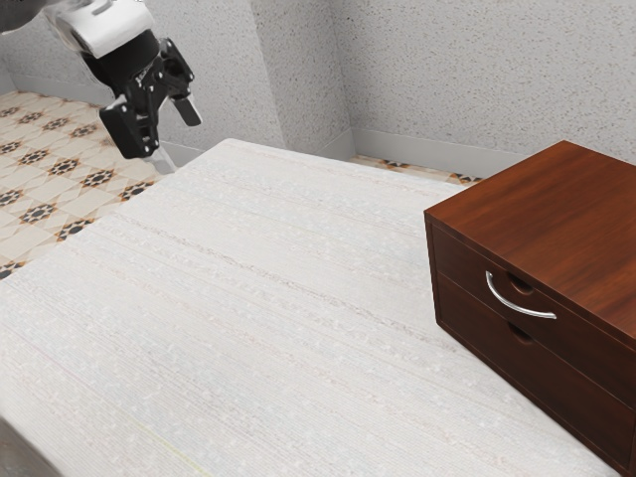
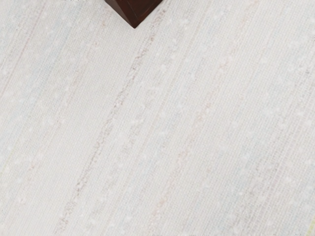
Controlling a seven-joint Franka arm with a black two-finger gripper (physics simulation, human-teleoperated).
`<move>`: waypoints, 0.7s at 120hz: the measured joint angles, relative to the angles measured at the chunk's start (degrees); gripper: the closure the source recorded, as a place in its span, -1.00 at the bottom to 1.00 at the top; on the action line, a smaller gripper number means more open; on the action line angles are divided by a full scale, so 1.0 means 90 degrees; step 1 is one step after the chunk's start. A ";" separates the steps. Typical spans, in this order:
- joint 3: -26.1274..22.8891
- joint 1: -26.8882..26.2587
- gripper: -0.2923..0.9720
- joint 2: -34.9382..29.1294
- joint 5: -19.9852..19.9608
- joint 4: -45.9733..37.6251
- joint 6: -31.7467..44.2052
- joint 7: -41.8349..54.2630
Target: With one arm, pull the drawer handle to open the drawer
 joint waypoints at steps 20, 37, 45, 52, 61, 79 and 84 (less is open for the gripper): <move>0.0008 -0.0811 -0.53 -0.0145 0.0699 -0.0077 0.0099 0.0370; 0.0005 -0.1474 -0.53 -0.0582 0.1085 -0.0769 0.0231 0.0624; -0.0053 -0.1326 -0.53 -0.0827 0.1228 -0.1226 0.0341 0.0722; -0.0226 -0.0957 -0.53 -0.1103 0.1355 -0.1700 0.0475 0.0799; -0.0455 -0.0708 -0.54 -0.1373 0.1459 -0.2265 0.0694 0.0887; -0.0900 -0.0592 -0.54 -0.1603 0.1639 -0.3083 0.1217 0.1031; -0.0950 -0.0614 -0.54 -0.1607 0.1660 -0.3206 0.1368 0.1065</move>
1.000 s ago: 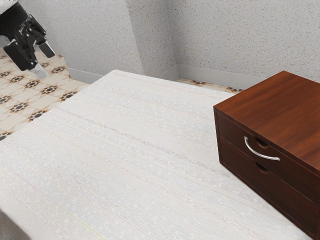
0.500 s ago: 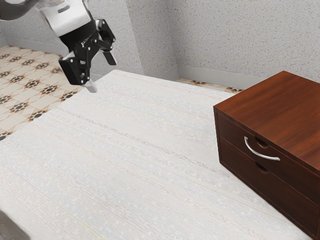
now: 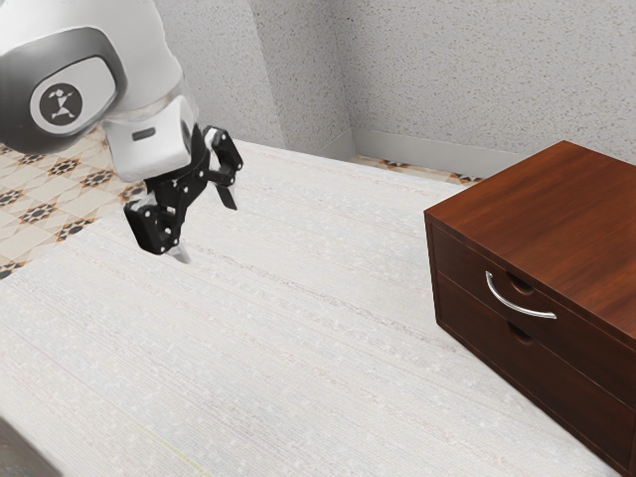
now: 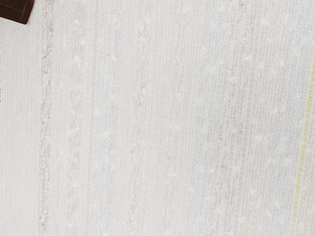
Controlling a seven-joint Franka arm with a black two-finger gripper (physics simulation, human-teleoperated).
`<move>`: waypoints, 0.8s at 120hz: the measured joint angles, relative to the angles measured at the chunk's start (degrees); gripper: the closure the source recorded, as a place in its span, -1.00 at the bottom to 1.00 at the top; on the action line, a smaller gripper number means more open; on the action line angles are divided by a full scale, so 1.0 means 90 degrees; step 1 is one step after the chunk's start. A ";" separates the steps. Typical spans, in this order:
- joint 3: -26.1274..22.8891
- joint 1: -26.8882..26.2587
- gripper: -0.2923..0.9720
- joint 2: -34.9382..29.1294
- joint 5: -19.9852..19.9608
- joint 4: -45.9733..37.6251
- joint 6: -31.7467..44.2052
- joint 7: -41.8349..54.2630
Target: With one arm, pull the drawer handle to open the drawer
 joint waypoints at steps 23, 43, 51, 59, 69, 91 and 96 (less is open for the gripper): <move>-0.0042 -0.0277 -0.54 0.0145 0.0058 -0.0266 0.0595 0.0132; -0.0044 -0.0675 -0.54 0.0343 0.0276 -0.0343 0.0998 0.0218; -0.0044 -0.0730 -0.54 0.0414 0.0318 -0.0518 0.1207 0.0246; -0.0044 -0.0820 -0.54 0.0425 0.0342 -0.0699 0.1429 0.0272; -0.0044 -0.1025 -0.54 0.0465 0.0358 -0.0782 0.1683 0.0299; -0.0042 -0.1387 -0.54 0.0647 0.0370 -0.0884 0.2154 0.0349; -0.0038 -0.1450 -0.54 0.0663 0.0371 -0.0973 0.2273 0.0358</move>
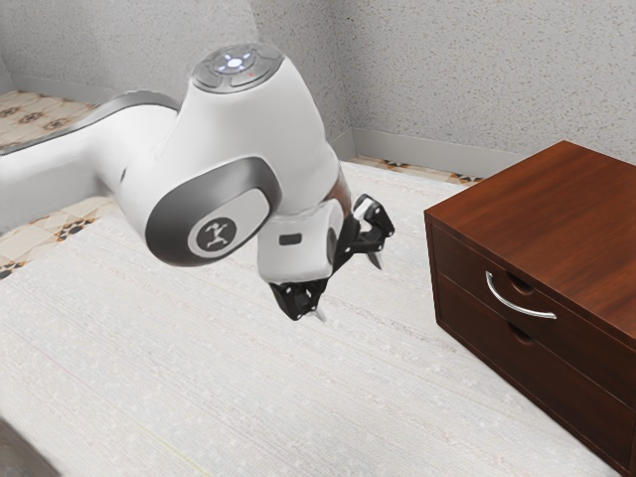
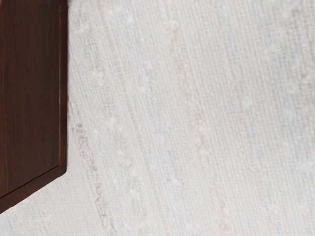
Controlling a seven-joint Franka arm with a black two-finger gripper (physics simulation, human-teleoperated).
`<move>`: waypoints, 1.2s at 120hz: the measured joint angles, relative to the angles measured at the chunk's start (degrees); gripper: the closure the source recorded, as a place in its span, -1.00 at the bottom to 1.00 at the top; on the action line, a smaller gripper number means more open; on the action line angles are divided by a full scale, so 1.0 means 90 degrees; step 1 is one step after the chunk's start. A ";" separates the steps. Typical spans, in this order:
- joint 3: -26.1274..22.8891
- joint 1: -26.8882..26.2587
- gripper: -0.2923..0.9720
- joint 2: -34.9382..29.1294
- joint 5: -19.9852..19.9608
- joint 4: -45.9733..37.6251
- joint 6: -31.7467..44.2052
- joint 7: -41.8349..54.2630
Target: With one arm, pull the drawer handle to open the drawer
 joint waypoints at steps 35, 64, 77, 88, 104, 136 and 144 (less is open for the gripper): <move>0.0004 -0.0428 -0.54 0.0217 -0.0019 -0.0236 0.0773 0.0050; 0.0017 -0.0523 -0.54 0.0509 -0.0037 -0.0247 0.1398 0.0075; 0.0023 -0.0546 -0.54 0.0546 -0.0031 -0.0227 0.1639 0.0083; 0.0024 -0.0612 -0.54 0.0620 -0.0030 -0.0201 0.1815 0.0089; 0.0016 -0.0724 -0.54 0.0823 -0.0033 -0.0148 0.2056 0.0096; 0.0027 -0.0861 -0.54 0.1181 -0.0036 0.0136 0.2344 0.0110; 0.0055 -0.0769 -0.54 0.1233 -0.0036 0.0150 0.2374 0.0113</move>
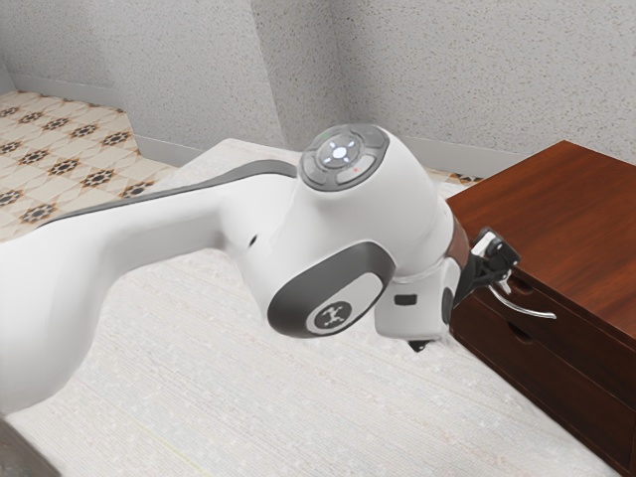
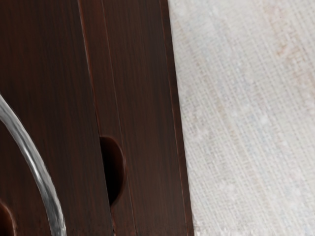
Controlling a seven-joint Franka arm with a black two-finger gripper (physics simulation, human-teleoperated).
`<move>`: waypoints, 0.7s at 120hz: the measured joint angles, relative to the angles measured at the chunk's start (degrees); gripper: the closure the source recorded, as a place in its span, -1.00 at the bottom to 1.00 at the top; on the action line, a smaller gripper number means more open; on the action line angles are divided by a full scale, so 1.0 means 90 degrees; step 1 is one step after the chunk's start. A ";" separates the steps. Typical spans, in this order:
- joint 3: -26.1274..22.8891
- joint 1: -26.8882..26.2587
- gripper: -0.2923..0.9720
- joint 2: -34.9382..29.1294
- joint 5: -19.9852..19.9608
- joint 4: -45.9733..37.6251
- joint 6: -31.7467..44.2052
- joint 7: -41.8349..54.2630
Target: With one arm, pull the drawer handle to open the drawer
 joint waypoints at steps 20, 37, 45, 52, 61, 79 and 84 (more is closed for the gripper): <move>0.0017 0.0156 -0.54 0.0285 0.0003 0.0180 0.0056 0.0006; 0.0021 0.0136 -0.61 0.0421 -0.0006 0.0224 0.0111 0.0010; 0.0035 0.0124 -0.59 0.0475 -0.0012 0.0227 0.0134 0.0007; 0.0083 0.0082 -0.67 0.0488 -0.0019 0.0222 0.0144 0.0008; 0.0121 0.0044 -0.56 0.0461 0.0000 0.0208 0.0149 0.0004; 0.0269 -0.0132 -0.32 0.0152 0.0019 -0.0092 0.0157 0.0010; 0.0305 -0.0170 -0.31 0.0077 0.0020 -0.0181 0.0158 0.0011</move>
